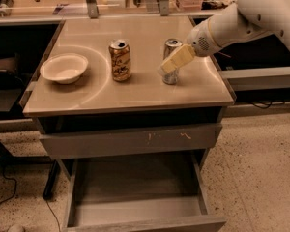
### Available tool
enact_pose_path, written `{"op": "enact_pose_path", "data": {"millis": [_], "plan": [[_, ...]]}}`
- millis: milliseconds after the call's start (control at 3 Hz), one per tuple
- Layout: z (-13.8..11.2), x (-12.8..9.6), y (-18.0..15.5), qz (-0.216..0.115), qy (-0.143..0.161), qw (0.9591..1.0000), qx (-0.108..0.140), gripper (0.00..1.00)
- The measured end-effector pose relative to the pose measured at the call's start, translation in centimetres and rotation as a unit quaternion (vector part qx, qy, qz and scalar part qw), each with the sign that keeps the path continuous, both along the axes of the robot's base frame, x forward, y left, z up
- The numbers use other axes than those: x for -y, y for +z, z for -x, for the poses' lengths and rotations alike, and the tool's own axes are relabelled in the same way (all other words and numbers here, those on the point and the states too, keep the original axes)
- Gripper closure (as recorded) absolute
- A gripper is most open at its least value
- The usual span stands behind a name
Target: Place redbull can into middle drawer
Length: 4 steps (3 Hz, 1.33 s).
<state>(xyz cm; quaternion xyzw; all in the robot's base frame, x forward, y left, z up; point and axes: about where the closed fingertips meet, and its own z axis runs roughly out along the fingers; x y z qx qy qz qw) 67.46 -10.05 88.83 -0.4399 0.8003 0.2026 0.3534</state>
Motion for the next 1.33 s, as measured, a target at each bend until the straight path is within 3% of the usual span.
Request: {"op": "enact_pose_path", "data": {"millis": [333,667,1333], "plan": [[-1.13,-1.79,-0.02,-0.027,0.006,0.9996,0.007,0.00],[-1.31,-2.10,-0.03,-0.032,0.007,0.9994,0.008,0.13],[-1.31,-2.11,-0.03,-0.032,0.007,0.9994,0.008,0.60]]}}
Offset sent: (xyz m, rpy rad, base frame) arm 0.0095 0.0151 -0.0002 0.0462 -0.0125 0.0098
